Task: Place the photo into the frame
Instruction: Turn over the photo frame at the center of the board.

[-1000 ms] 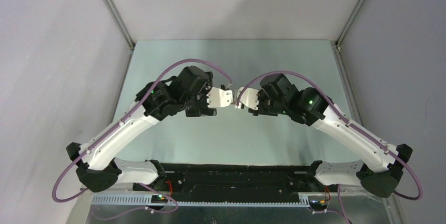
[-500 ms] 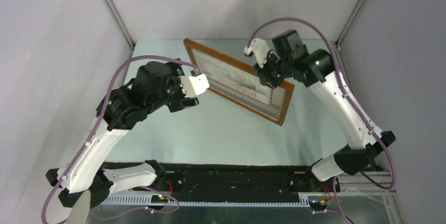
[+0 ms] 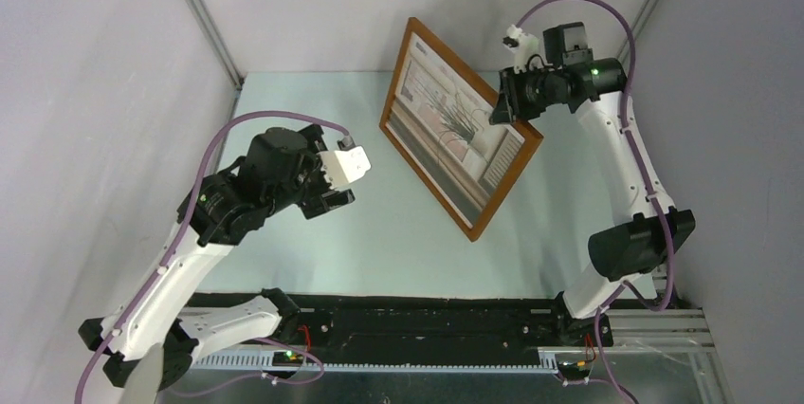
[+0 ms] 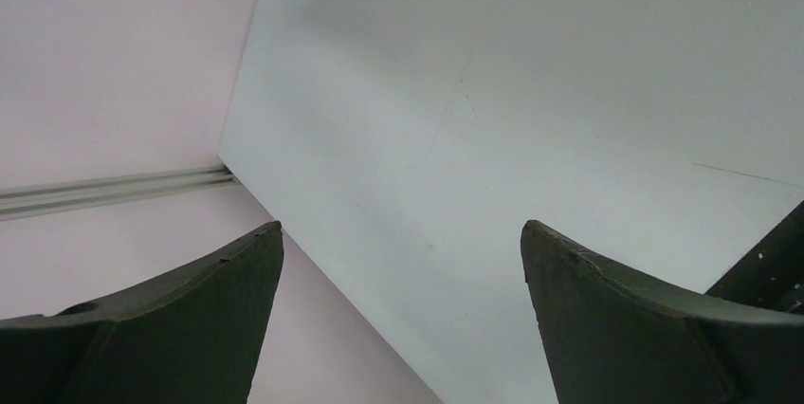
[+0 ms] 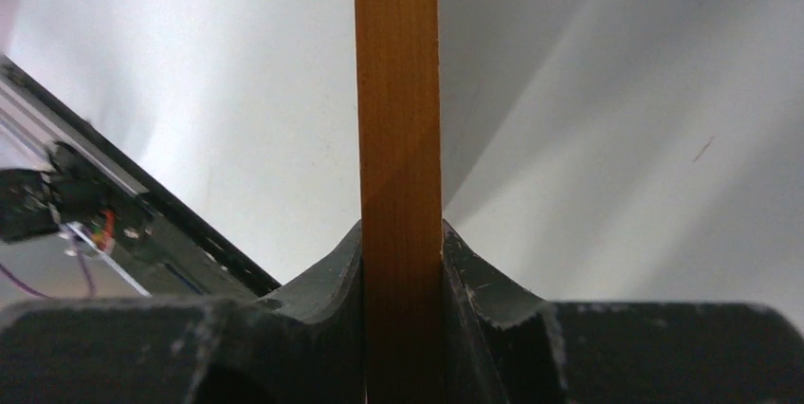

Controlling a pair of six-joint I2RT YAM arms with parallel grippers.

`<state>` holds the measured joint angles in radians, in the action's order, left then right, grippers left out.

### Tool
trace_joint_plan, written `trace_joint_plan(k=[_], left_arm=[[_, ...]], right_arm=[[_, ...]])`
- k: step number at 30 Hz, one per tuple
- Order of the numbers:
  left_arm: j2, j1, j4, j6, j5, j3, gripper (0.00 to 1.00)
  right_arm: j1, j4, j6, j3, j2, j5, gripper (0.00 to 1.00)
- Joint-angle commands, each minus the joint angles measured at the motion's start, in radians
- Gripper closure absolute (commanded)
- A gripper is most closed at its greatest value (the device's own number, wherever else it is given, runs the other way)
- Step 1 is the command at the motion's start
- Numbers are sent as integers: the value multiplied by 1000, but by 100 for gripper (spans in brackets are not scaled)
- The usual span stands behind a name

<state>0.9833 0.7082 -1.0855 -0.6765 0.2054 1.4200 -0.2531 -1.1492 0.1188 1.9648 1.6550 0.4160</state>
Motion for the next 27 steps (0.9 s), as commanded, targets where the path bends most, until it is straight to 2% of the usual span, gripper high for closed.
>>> trace_joint_plan(k=[1, 6, 19, 27], left_arm=[[-9, -9, 39, 33, -23, -11, 0], [0, -12, 52, 38, -41, -27, 0], [14, -35, 110, 52, -80, -101, 0], [24, -57, 142, 69, -115, -146, 0]], right_arm=[[88, 203, -171, -95, -53, 136, 100], [155, 358, -300, -282, -120, 243, 100], [212, 693, -451, -685, -265, 287, 100], [227, 968, -562, -975, -350, 288, 100]])
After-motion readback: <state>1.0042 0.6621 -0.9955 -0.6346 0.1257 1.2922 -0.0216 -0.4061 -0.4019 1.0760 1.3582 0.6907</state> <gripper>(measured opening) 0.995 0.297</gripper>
